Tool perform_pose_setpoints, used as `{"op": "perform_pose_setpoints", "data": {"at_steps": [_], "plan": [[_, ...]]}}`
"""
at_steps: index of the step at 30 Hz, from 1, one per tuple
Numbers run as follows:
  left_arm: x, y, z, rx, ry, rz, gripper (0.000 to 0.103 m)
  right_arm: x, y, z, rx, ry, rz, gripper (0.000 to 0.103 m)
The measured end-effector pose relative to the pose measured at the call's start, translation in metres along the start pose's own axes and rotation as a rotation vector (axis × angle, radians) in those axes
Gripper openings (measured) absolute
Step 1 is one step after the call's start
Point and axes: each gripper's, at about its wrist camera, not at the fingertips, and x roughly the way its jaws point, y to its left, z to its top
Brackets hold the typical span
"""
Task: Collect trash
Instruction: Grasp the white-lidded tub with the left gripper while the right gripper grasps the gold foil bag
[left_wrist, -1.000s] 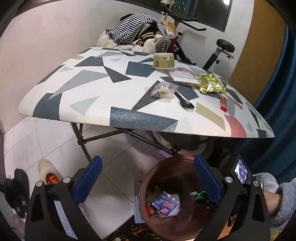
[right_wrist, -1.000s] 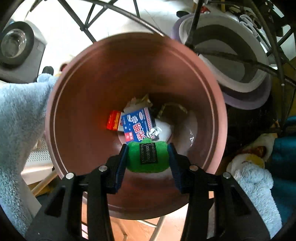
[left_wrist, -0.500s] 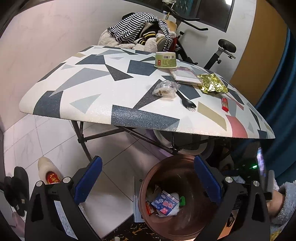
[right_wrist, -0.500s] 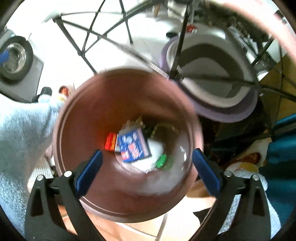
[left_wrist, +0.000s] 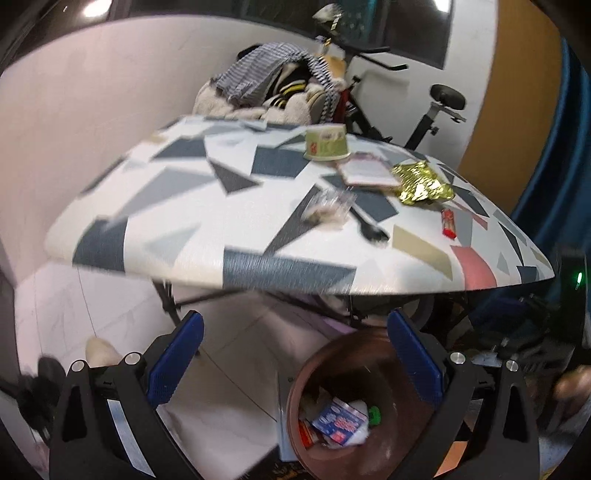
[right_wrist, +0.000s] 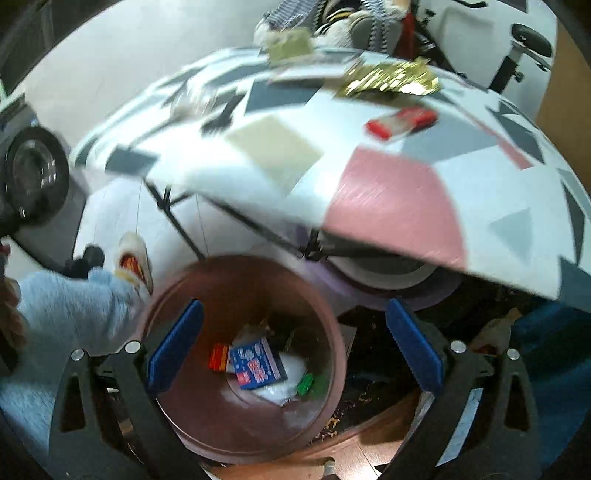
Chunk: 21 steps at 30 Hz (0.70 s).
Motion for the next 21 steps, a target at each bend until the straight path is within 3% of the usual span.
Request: {"op": "perform_pose_setpoints", "data": {"at_steps": [5,10,14,21], "plan": [[-0.005,-0.010,0.026,0.040,-0.055,-0.028,0.097,-0.023,-0.020,0.023,0.049,-0.072,-0.045,0.097],[-0.005,-0.019,0.063,0.078,-0.081,-0.104,0.097,-0.034,-0.052,0.053,0.088,-0.124,0.024,0.097],[-0.001,-0.033,0.097,0.155,-0.109,-0.162,0.097,-0.037,-0.065,0.076,0.103,-0.152,0.021,0.097],[0.047,-0.035,0.165,0.178,-0.061,-0.212,0.097,-0.031,-0.085,0.114,0.099,-0.178,0.008,0.097]]}}
